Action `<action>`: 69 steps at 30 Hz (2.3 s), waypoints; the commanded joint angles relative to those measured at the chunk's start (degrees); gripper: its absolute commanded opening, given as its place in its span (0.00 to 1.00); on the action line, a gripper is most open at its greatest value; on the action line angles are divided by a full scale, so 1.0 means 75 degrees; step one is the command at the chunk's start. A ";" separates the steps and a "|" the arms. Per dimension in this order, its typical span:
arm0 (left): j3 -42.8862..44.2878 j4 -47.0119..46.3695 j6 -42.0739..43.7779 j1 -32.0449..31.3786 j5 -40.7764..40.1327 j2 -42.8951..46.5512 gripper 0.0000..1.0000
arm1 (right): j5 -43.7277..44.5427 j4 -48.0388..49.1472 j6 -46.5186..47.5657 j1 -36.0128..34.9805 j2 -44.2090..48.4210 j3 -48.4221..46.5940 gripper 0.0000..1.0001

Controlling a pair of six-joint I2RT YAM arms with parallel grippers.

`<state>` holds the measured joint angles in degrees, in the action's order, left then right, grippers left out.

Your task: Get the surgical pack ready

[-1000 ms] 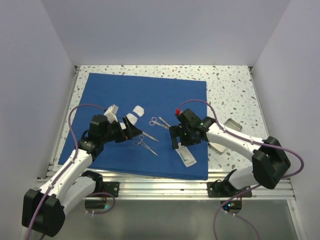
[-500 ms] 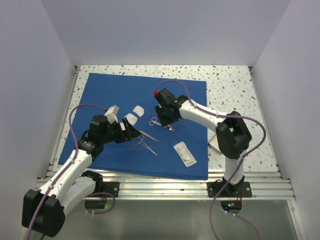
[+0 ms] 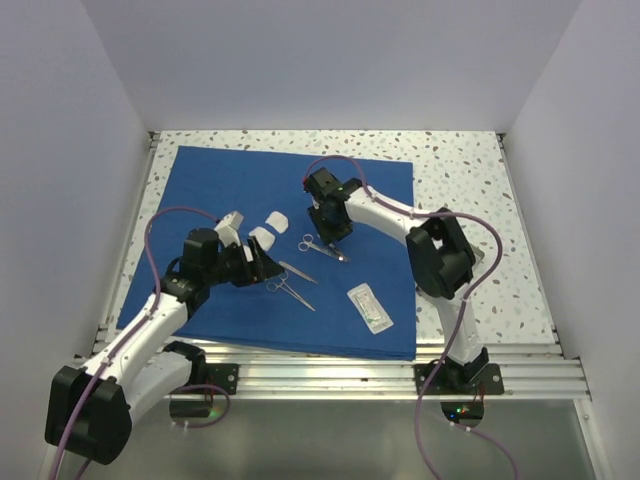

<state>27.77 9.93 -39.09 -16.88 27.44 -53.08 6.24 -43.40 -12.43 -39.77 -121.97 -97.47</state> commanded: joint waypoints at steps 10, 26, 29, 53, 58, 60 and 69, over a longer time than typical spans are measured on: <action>0.0188 -0.0247 0.0419 0.0013 0.0244 -0.0001 0.70 | -0.0199 -0.0003 0.0297 0.0123 -0.0401 -0.0281 0.33; 0.0376 -0.0164 0.0501 0.0013 0.0302 -0.0177 0.70 | 0.1602 0.0314 -0.1479 0.1129 0.2429 0.1204 0.00; 0.0376 -0.0164 0.0478 0.0013 0.0489 -0.0165 0.70 | 0.2061 0.0185 -0.2382 0.1622 0.3962 0.2539 0.00; 0.0305 -0.0305 0.0115 -0.0421 0.0290 0.0105 0.77 | 0.1922 -0.0356 -0.3815 0.4939 0.5825 0.6058 0.00; 0.0340 -0.0328 0.0103 -0.0432 0.0267 -0.0001 0.76 | 0.2004 0.0487 -0.3723 0.4963 0.5085 0.6059 0.00; 0.0364 -0.0317 0.0138 -0.0432 0.0302 -0.0094 0.76 | 0.1946 0.0594 -0.3629 0.4974 0.4664 0.5873 0.00; 0.0516 -0.0117 0.0349 -0.0421 0.0185 -0.0317 0.77 | 0.2331 -0.0178 -0.2564 0.4005 0.5223 0.5019 0.66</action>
<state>29.43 10.02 -37.80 -19.70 29.28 -54.81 20.53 -43.05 -35.40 -4.97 -87.37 -54.35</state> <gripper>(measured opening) 0.771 0.647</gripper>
